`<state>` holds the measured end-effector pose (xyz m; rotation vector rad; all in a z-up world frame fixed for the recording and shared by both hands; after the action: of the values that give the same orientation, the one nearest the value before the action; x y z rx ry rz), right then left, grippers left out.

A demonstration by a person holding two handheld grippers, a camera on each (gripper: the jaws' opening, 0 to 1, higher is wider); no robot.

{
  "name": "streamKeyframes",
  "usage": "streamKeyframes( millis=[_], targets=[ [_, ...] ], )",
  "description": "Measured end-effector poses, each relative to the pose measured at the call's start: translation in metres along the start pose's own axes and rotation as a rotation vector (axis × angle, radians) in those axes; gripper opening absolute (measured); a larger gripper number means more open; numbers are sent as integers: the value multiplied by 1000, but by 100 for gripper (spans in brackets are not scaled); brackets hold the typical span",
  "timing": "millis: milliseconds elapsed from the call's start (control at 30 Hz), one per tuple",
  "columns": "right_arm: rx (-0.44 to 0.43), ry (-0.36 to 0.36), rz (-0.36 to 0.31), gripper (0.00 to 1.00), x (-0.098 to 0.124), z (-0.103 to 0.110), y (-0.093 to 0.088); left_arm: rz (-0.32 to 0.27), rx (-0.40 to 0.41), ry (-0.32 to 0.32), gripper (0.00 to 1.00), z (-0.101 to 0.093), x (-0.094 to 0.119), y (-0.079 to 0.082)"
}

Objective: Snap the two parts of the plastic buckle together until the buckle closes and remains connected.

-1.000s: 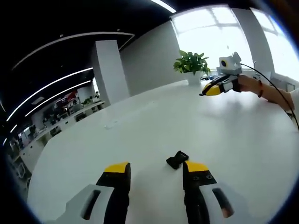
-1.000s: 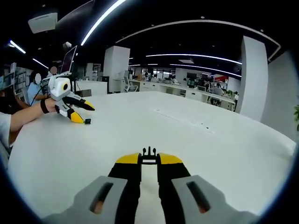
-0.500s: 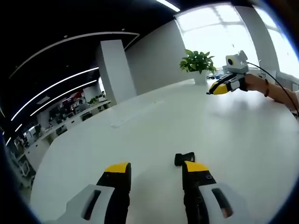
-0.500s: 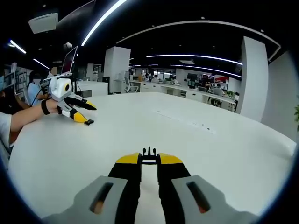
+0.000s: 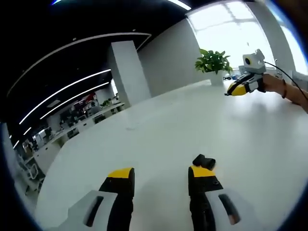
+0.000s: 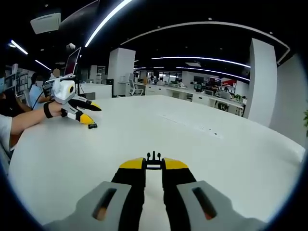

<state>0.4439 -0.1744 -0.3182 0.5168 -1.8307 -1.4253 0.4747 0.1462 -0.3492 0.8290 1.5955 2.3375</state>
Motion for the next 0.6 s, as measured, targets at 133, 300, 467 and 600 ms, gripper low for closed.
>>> streamKeyframes(
  millis=[133,300,467,600],
  targets=[
    [2,0,-1,12,0,0,1,-2,-7,2,45,-2,0,1],
    [5,-1,1,12,0,1,0,-6,9,11,45,0,4,3],
    [6,-3,2,12,1,2,0,-24,53,8,45,-1,9,11],
    [8,-6,1,12,1,1,0,-44,88,-21,44,-15,13,19]
  ],
)
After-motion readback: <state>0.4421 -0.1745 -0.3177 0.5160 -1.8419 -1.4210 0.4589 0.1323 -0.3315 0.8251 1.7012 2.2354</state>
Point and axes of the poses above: the point that each gripper's makers call its tool centre point, and the gripper's own axes: x roughly backward along the fingers, z roughly to its left, y roughly out of its top, the point moved 4 cm from there along x, roughly backward along the fingers, and after that the axes turned 8 degrees about y, right-handed, at the moved point
